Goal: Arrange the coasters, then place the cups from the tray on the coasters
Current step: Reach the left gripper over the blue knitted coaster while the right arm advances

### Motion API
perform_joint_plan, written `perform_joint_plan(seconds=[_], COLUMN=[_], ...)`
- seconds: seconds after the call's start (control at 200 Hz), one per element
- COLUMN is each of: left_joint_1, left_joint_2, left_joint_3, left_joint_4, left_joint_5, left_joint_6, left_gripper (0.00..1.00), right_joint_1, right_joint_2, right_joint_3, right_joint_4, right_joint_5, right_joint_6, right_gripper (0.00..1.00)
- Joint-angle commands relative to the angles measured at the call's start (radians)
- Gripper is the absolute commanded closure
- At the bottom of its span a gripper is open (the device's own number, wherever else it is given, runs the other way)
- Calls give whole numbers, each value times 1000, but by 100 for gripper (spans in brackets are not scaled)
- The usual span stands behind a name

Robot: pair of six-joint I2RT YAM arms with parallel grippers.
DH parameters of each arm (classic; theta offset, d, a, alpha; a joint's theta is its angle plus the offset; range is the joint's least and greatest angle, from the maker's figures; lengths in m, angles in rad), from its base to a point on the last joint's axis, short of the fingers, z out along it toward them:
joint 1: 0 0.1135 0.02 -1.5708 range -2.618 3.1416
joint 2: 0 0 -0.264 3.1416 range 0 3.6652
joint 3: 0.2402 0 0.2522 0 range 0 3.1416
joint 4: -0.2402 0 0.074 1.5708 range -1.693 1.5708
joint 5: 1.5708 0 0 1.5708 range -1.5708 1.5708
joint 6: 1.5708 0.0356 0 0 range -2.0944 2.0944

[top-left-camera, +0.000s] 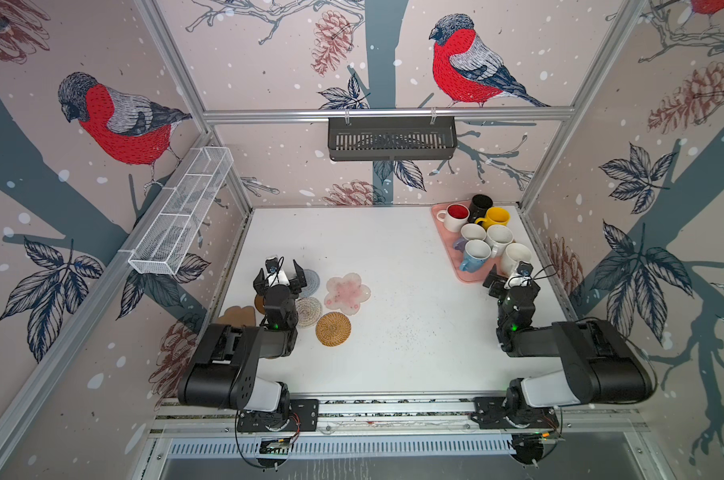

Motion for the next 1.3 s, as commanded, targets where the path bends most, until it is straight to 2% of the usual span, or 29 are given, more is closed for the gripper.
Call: perform_joint_plan(seconds=[0.0,0.065,0.185,0.325,0.42,0.53,0.635,0.725,0.77,0.936,0.996,1.086,1.146,1.296], left_joint_1=[-1,2,4,2,-7,-39,-45,-51,-54,-92,-114,-116,-116,-115], left_joint_2=[-120,-202,-319,-458,-531,-556,-542,-521,-499,-463,-478,-494,-489,-376], left_joint_3=[75,144,267,341,389,457,501,534,558,598,585,557,545,597], left_joint_4=[-237,-408,-707,-929,-1081,-1268,-1410,-1506,-1560,-1676,-1684,-1659,-1643,-1700], left_joint_5=[0,7,139,134,184,118,155,166,184,251,245,303,327,330], left_joint_6=[13,-19,-34,-83,-92,-131,-166,-219,-240,-294,-324,-361,-379,-364], left_gripper=[3,3,3,3,3,3,3,3,3,3,3,3,3,3], right_joint_1=[89,110,144,214,252,308,415,540,600,760,775,769,759,723], right_joint_2=[-114,-201,-367,-555,-631,-658,-665,-680,-681,-631,-627,-660,-697,-788], right_joint_3=[47,91,120,152,200,280,339,325,305,303,318,323,305,201], right_joint_4=[-140,-283,-502,-713,-844,-1002,-1114,-1121,-1115,-1196,-1210,-1205,-1171,-1004], right_joint_5=[141,183,212,219,142,32,5,25,29,106,89,75,53,62], right_joint_6=[-65,-12,116,191,206,229,247,295,305,293,288,368,372,333], right_gripper=[1,1,1,1,7,8,7,6,0,1,0,0,0,0])
